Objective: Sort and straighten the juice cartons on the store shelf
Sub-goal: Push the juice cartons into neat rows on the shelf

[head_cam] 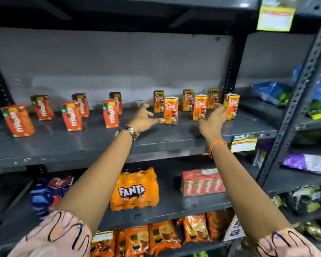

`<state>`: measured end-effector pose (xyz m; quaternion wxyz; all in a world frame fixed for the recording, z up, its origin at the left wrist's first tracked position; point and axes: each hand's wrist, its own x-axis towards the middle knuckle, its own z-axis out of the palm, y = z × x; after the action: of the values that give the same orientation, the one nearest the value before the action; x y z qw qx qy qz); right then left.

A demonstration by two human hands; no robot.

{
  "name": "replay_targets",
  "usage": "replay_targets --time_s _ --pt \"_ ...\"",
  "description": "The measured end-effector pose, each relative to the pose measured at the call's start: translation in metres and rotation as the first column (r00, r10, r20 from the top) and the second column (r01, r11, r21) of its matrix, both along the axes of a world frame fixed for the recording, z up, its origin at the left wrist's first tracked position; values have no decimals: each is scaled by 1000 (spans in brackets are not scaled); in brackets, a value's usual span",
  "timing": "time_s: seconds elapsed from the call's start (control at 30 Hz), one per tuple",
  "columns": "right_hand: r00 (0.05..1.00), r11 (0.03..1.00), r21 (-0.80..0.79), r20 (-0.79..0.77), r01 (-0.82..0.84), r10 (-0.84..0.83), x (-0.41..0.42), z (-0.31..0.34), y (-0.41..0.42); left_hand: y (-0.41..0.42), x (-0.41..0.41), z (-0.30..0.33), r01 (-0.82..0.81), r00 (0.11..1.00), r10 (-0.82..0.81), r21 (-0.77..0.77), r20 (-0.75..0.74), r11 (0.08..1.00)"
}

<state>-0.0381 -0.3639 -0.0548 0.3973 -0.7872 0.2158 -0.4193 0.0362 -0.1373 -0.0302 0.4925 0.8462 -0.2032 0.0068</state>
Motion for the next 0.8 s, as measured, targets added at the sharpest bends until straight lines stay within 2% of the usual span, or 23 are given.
replay_targets --time_s 0.13,0.23,0.33,0.43,0.5,0.67,0.8 --pt "973 993 38 -197 -116 121 20 7 -39 -41 15 -6 67 997 -70 75 30 995" --pt "953 975 55 -207 -216 222 36 14 -59 -58 25 -10 93 995 -96 69 35 993" --pt "882 910 104 -225 -401 414 48 15 -71 -65 30 -17 -24 997 20 60 73 998" --pt "828 857 117 -222 -502 516 59 13 -77 -66 29 -22 -172 975 158 85 154 981" --pt "797 820 135 -191 -556 572 61 10 -81 -66 27 -24 -216 964 198 85 176 973" --pt "769 787 103 -168 -608 617 54 1 -89 -62 27 -25 -241 962 229 72 152 968" --pt "790 811 26 -210 -585 576 52 1 -89 -60 27 -25 -252 961 239 82 142 964"
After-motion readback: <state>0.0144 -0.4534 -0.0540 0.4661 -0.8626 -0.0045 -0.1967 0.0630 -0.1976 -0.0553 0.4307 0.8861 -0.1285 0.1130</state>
